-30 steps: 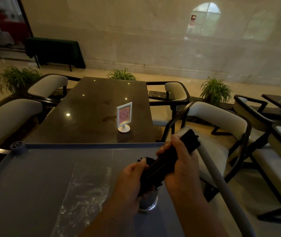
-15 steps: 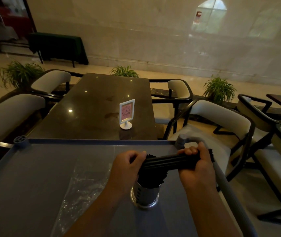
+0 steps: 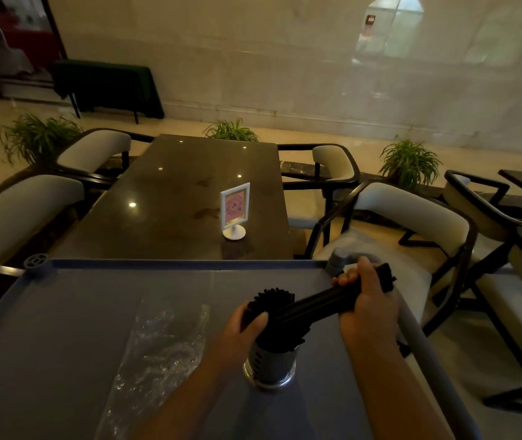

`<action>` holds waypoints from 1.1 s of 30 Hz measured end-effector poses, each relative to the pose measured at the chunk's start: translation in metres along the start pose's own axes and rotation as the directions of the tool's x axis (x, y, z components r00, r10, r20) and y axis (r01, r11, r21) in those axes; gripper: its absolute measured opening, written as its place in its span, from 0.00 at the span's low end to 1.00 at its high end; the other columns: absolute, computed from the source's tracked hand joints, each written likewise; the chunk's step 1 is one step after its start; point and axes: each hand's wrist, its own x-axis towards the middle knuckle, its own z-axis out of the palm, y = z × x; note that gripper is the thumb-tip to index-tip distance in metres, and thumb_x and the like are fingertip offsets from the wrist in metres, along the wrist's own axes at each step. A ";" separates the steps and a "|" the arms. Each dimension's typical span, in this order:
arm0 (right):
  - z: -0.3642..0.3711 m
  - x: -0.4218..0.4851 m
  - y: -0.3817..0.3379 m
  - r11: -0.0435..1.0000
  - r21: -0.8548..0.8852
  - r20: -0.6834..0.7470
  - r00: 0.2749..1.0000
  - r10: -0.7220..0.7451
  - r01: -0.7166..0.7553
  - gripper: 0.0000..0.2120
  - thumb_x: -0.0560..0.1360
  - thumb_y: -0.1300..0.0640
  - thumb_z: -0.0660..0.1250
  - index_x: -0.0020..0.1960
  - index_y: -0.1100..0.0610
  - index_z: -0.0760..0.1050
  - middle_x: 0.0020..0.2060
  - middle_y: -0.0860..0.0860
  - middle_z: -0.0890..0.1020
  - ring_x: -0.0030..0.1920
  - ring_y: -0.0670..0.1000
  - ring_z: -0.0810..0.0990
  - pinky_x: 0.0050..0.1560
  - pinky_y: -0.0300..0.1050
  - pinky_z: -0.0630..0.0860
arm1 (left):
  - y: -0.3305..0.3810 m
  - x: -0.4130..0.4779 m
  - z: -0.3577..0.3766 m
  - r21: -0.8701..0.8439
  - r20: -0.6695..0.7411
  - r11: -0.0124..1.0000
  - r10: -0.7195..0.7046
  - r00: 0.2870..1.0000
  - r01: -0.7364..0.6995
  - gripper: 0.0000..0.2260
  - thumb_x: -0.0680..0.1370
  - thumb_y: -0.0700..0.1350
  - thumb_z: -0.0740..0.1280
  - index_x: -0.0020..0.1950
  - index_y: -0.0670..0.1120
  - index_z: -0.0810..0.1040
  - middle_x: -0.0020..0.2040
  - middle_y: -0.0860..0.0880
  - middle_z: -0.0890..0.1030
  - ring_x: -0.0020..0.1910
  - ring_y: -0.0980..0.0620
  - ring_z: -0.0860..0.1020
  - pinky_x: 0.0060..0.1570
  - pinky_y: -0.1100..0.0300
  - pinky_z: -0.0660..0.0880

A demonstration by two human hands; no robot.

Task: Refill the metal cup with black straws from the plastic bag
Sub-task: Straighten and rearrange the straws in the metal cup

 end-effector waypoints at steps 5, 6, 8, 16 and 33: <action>0.002 0.000 -0.009 0.991 -0.074 0.085 0.991 -0.103 0.109 0.06 0.79 0.61 0.64 0.43 0.56 0.73 0.31 0.52 0.73 0.32 0.48 0.75 0.41 0.46 0.78 | -0.008 0.007 0.000 0.017 0.001 1.000 0.018 1.000 -0.018 0.13 0.68 0.73 0.64 0.49 0.74 0.78 0.51 0.67 0.84 0.51 0.66 0.82 0.56 0.56 0.78; 0.003 -0.001 -0.009 0.987 -0.100 0.107 0.987 -0.116 0.126 0.06 0.79 0.61 0.64 0.43 0.55 0.73 0.31 0.51 0.74 0.32 0.47 0.76 0.41 0.46 0.78 | -0.009 0.007 -0.001 0.014 -0.002 1.000 0.024 1.000 -0.024 0.13 0.68 0.74 0.62 0.49 0.75 0.77 0.50 0.69 0.83 0.51 0.67 0.81 0.56 0.56 0.78; 0.006 -0.003 -0.005 0.978 -0.141 0.133 0.982 -0.133 0.152 0.06 0.79 0.61 0.64 0.42 0.56 0.73 0.31 0.51 0.74 0.32 0.47 0.76 0.41 0.46 0.78 | -0.011 0.007 0.000 -0.005 -0.005 0.999 0.034 0.999 -0.034 0.14 0.69 0.74 0.60 0.50 0.75 0.77 0.51 0.70 0.82 0.51 0.67 0.81 0.56 0.57 0.77; 0.019 -0.010 -0.014 0.973 -0.087 0.210 0.959 -0.190 0.212 0.10 0.78 0.62 0.64 0.39 0.52 0.75 0.30 0.49 0.75 0.33 0.48 0.77 0.43 0.47 0.78 | -0.014 0.007 0.004 -0.036 -0.006 0.999 0.018 1.000 -0.018 0.18 0.74 0.65 0.57 0.56 0.61 0.80 0.53 0.66 0.84 0.54 0.66 0.81 0.48 0.72 0.75; 0.020 0.002 0.024 0.777 -0.508 0.384 0.906 -0.181 0.371 0.06 0.73 0.44 0.66 0.39 0.44 0.74 0.31 0.49 0.78 0.34 0.47 0.79 0.41 0.45 0.81 | -0.014 0.008 0.006 -0.077 -0.003 0.997 0.025 1.000 -0.025 0.20 0.72 0.67 0.57 0.56 0.59 0.78 0.51 0.68 0.83 0.52 0.69 0.81 0.46 0.69 0.76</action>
